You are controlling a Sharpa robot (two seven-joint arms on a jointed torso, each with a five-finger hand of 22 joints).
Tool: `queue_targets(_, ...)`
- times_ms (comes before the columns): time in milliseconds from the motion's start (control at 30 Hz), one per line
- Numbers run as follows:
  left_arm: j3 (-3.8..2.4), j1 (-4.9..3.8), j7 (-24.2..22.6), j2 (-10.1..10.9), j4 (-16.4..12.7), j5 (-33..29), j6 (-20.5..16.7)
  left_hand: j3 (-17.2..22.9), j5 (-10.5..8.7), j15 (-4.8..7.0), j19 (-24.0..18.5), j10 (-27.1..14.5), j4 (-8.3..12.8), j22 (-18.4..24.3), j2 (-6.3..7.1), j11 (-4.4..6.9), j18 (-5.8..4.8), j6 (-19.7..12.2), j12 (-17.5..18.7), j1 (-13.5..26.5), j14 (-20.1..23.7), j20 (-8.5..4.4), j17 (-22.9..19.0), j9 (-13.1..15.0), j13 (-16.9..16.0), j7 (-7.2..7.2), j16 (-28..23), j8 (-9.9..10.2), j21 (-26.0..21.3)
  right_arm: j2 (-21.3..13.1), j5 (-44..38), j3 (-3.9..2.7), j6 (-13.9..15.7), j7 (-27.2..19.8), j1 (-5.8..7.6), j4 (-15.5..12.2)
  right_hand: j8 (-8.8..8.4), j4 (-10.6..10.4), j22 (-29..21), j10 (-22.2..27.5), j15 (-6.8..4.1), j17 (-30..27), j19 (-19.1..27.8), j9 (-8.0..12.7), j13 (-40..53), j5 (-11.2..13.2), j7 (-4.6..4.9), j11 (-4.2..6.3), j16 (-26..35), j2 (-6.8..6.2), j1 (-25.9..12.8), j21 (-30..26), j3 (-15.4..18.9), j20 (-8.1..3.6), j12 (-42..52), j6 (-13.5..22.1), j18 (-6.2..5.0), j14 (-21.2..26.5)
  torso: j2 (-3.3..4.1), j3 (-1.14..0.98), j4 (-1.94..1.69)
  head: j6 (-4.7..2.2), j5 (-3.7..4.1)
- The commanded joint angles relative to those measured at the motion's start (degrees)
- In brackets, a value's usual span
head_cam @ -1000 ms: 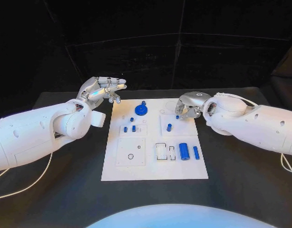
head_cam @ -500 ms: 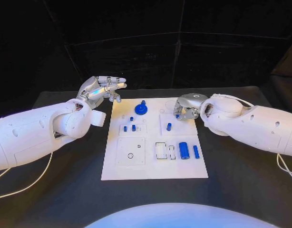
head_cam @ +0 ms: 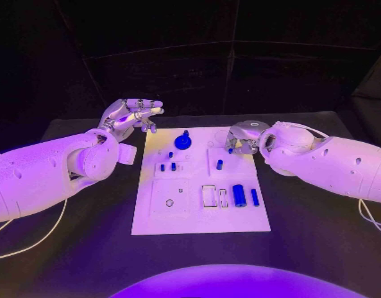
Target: Assemble the parts on the task board
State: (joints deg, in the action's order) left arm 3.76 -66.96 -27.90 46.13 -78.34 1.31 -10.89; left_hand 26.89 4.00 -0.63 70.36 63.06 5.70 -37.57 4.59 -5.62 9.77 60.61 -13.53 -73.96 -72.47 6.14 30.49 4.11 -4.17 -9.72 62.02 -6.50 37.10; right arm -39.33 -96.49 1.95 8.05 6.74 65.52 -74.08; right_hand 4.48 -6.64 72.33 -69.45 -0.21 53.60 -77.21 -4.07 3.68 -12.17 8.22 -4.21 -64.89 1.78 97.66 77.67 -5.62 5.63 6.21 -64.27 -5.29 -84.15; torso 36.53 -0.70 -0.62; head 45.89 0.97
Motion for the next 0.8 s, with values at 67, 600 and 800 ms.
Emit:
queue_targets(67,-0.05,-0.07,-0.66,0.06,0.05,-0.41,0.59,-0.4,0.23,0.02,-0.29,-0.1,-0.05,0.05,-0.32,-0.04,0.69,-0.02,-0.4,-0.35,0.46,0.07,-0.05,-0.02,-0.03,-0.14,-0.21,-0.31,-0.08,0.04,-0.85,0.25,1.18,0.97,-0.37,-0.54,-0.06,0.37,1.11,-1.15,-0.56,0.03,-0.45,-0.07,0.12,0.21,-0.06,0.02,-1.08,-1.45,-3.17,0.97,-5.13,-0.18,-0.13,-1.06,1.04,-0.93,-0.02,-0.01,-0.01,-0.02,0.12)
queue_targets(600,-0.05,-0.08,-0.36,0.26,0.5,-0.41,0.52,-0.37,0.27,0.01,-0.35,-0.24,0.17,0.13,-0.4,-0.05,0.7,-0.1,-0.52,-0.66,0.63,0.08,-0.22,-0.03,-0.01,-0.16,-0.26,-0.35,-0.21,-2.95,2.01,0.19,6.84,2.41,-0.37,-4.64,-0.42,1.65,2.2,-1.84,-0.48,-0.24,-0.62,-0.16,0.21,3.58,-0.22,0.26,-2.73,-5.08,-10.37,1.81,-13.19,0.0,-1.02,-1.82,1.19,-0.62,-0.05,0.02,-0.03,-0.16,0.41)
queue_targets(800,-0.05,-0.08,-0.23,0.33,0.79,-0.41,0.54,-0.36,0.28,0.01,-0.36,-0.28,0.25,0.15,-0.4,-0.06,0.7,-0.12,-0.56,-0.77,0.68,0.08,-0.3,-0.03,-0.01,-0.17,-0.29,-0.37,-0.24,-3.57,2.93,0.16,7.42,2.85,-0.35,-5.18,-0.46,1.54,2.22,-1.83,-0.48,-0.18,-0.62,-0.16,0.21,3.74,-0.26,0.27,-2.91,-5.3,-11.12,1.82,-13.41,0.01,-1.09,-1.79,1.2,-0.63,-0.04,0.01,0.02,-0.19,0.4)
